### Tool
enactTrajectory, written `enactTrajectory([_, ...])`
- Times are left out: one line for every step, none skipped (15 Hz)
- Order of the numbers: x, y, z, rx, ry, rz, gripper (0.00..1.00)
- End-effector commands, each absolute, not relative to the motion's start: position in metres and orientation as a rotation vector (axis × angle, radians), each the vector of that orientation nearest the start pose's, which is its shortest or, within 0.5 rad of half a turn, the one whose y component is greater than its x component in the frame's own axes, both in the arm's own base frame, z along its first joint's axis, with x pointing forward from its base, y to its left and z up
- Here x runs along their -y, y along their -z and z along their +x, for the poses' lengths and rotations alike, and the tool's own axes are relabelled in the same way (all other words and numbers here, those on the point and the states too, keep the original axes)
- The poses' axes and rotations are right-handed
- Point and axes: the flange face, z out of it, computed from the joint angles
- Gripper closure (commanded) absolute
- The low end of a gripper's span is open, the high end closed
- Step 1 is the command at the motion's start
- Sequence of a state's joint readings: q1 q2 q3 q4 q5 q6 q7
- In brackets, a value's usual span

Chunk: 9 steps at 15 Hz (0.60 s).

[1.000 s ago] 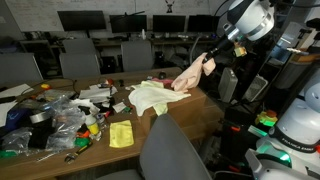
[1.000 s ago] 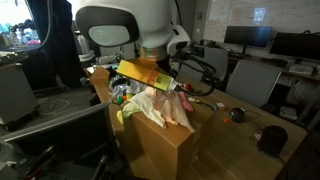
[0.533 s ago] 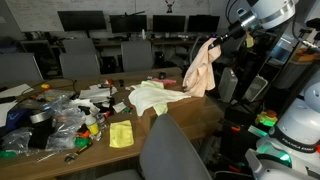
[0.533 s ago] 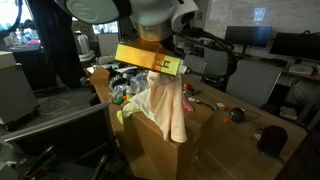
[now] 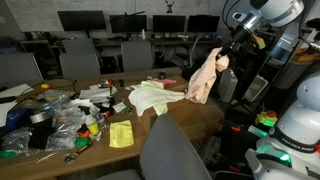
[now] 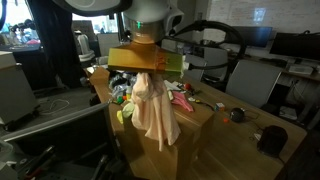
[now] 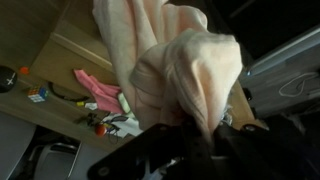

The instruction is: Pick up the cloths from the box and put them on the chair.

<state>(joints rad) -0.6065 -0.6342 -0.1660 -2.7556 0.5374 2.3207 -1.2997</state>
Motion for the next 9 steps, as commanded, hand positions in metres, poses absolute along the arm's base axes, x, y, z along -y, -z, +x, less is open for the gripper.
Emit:
enactTrajectory([0.223, -0.417, 0.264, 0.535, 0.575, -2.920, 0.98])
enactTrajectory([0.217, -0.416, 0.264, 0.599, 0.504, -2.920, 0.98])
enactTrajectory([0.211, -0.415, 0.264, 0.666, 0.438, -2.918, 0.98])
enactTrajectory([0.203, -0.415, 0.265, 0.731, 0.372, -2.914, 0.98])
enactTrajectory([0.196, -0.415, 0.266, 0.799, 0.313, -2.906, 0.98])
enactTrajectory([0.187, -0.416, 0.268, 0.871, 0.260, -2.894, 0.98])
enactTrajectory([0.178, -0.417, 0.270, 0.944, 0.216, -2.879, 0.98])
enactTrajectory([0.167, -0.419, 0.273, 1.018, 0.182, -2.855, 0.98])
enactTrajectory([0.156, -0.419, 0.276, 1.087, 0.146, -2.830, 0.98])
